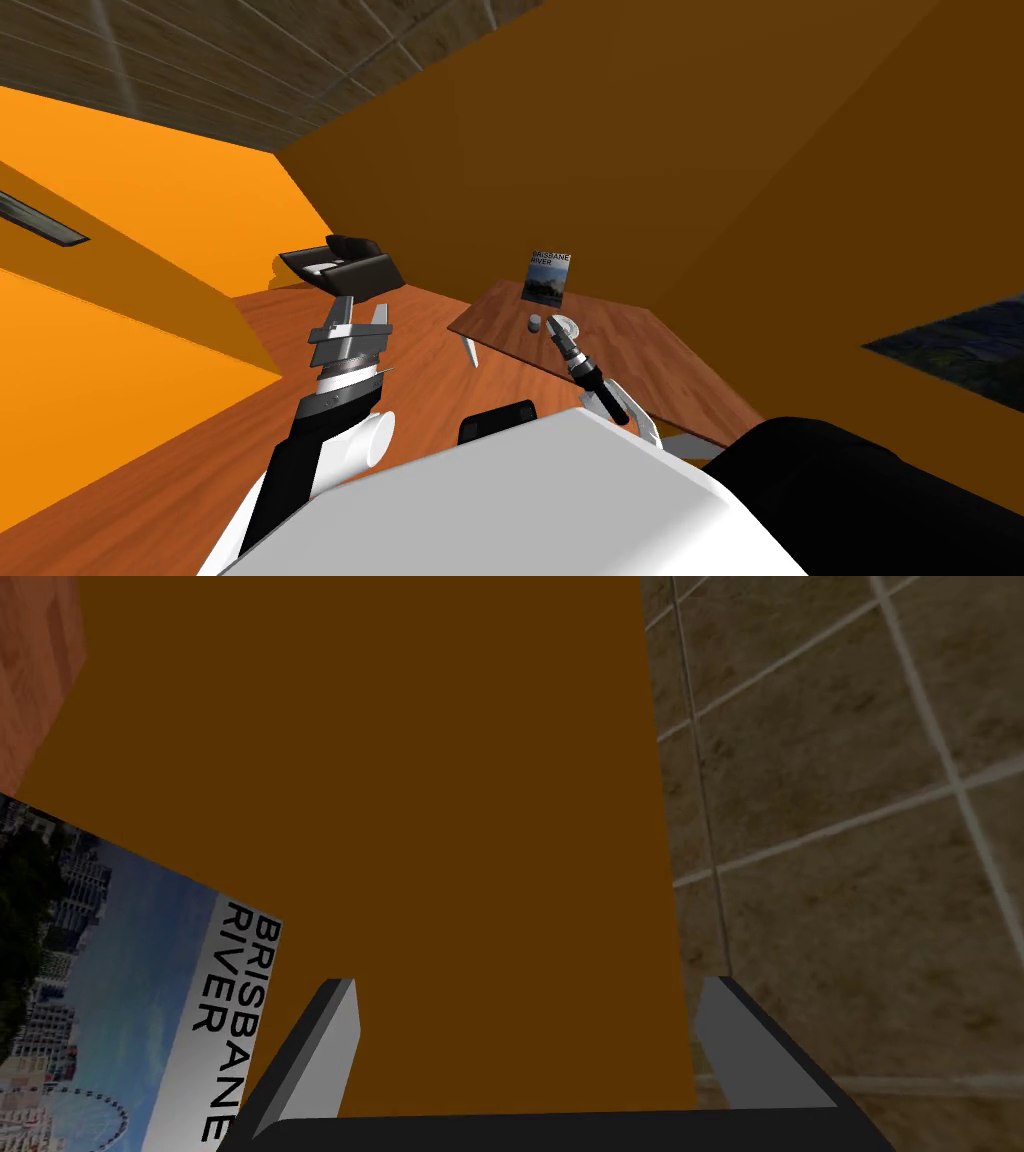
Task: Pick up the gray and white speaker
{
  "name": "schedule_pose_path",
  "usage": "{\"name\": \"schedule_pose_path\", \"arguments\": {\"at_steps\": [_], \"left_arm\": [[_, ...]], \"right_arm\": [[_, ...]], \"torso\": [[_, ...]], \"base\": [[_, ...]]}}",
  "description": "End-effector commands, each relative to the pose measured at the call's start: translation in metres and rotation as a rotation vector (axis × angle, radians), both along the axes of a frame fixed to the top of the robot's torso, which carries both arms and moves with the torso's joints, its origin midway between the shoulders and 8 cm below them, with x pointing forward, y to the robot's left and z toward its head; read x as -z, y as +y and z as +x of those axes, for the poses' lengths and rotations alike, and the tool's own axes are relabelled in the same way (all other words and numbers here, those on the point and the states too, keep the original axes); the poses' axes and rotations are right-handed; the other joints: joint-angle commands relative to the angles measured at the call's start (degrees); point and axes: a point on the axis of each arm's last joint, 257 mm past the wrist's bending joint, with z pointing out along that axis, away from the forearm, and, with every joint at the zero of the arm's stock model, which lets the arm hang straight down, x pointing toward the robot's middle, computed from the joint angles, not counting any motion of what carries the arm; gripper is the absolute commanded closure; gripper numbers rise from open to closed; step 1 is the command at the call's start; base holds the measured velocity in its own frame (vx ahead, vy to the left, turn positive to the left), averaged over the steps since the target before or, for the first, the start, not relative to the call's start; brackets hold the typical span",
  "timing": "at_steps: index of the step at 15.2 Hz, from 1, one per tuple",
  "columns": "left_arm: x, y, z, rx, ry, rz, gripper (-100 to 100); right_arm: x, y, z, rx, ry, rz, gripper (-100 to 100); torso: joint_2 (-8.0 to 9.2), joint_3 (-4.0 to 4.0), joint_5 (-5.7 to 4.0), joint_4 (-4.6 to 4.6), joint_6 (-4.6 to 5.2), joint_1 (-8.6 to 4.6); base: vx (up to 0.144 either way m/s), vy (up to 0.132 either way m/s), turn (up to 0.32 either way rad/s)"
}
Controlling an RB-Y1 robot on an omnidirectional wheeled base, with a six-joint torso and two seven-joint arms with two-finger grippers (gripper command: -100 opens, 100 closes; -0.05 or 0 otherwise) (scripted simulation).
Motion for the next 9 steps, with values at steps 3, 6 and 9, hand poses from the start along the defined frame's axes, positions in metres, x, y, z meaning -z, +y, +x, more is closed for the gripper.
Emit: {"name": "schedule_pose_path", "arguments": {"at_steps": [3,6,9], "left_arm": [[0.0,0.0,0.0,0.0,0.0,0.0,0],[0.0,0.0,0.0,0.0,0.0,0.0,0],[0.0,0.0,0.0,0.0,0.0,0.0,0]], "right_arm": [[0.037,-0.002,-0.005,-0.039,0.063,-0.089,-100],[0.063,-0.007,-0.01,-0.059,0.11,-0.141,-100],[0.092,-0.015,-0.016,-0.077,0.167,-0.195,-100]], "torso": [[-0.02,-0.01,0.0,0.0,0.04,0.02],[-0.04,-0.02,0.01,-0.01,0.04,0.05],[-0.07,-0.04,0.01,-0.01,-0.01,0.07]], "base": [[-0.013,-0.002,0.153],[-0.006,0.003,0.146],[-0.004,0.008,0.246]]}}
